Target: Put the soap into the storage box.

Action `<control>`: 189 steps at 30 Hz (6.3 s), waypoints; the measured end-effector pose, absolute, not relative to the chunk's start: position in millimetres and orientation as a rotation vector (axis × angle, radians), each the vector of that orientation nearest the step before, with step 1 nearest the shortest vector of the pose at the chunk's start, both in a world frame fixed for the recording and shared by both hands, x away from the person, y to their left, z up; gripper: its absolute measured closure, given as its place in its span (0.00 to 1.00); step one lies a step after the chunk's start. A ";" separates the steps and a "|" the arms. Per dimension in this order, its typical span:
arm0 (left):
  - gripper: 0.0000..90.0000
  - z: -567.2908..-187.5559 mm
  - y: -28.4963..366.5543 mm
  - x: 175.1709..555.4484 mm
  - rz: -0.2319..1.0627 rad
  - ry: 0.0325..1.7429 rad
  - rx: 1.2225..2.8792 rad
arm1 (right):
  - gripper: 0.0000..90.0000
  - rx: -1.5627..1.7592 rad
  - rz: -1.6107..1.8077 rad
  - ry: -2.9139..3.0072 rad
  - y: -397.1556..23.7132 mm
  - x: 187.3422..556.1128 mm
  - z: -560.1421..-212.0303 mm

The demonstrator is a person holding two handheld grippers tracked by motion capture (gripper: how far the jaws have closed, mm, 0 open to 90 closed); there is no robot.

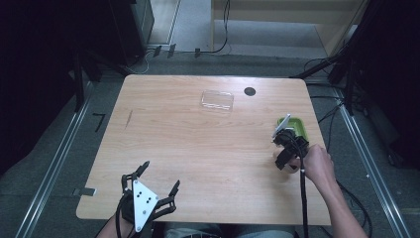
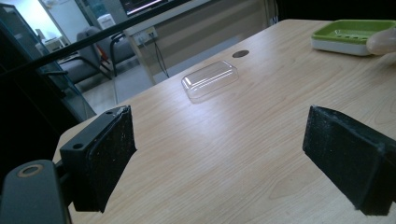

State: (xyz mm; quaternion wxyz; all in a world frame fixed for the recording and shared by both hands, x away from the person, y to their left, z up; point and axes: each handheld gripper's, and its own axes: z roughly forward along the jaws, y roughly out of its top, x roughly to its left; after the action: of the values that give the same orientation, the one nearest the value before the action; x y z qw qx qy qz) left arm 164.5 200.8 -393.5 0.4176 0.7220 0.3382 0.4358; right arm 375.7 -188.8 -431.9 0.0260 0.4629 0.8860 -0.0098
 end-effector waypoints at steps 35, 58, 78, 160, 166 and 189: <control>0.11 -393.9 198.2 166.5 1.085 0.839 1.814 | 0.37 1.598 -0.015 2.652 -222.4 388.1 -419.9; 0.11 -393.9 198.2 167.1 1.085 0.836 1.817 | 0.37 1.673 0.013 2.613 -226.2 411.9 -411.0; 0.11 -393.9 198.3 167.3 1.085 0.835 1.819 | 0.37 1.749 0.077 2.549 -232.3 434.7 -406.4; 0.11 -394.2 198.0 167.1 1.088 0.827 1.822 | 0.37 2.031 0.174 2.346 -243.2 480.6 -444.5; 0.11 -394.2 198.0 167.0 1.088 0.826 1.824 | 0.37 2.040 0.172 2.346 -245.2 481.2 -446.7; 0.11 -394.2 198.0 166.8 1.090 0.824 1.823 | 0.35 2.050 0.173 2.340 -245.9 480.4 -447.9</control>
State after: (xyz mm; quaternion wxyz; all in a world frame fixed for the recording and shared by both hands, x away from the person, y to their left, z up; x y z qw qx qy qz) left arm 166.8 198.0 -394.2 0.4183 0.7267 0.3285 0.4347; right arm 480.4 -245.9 -447.9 0.0126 0.6579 0.7510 0.0555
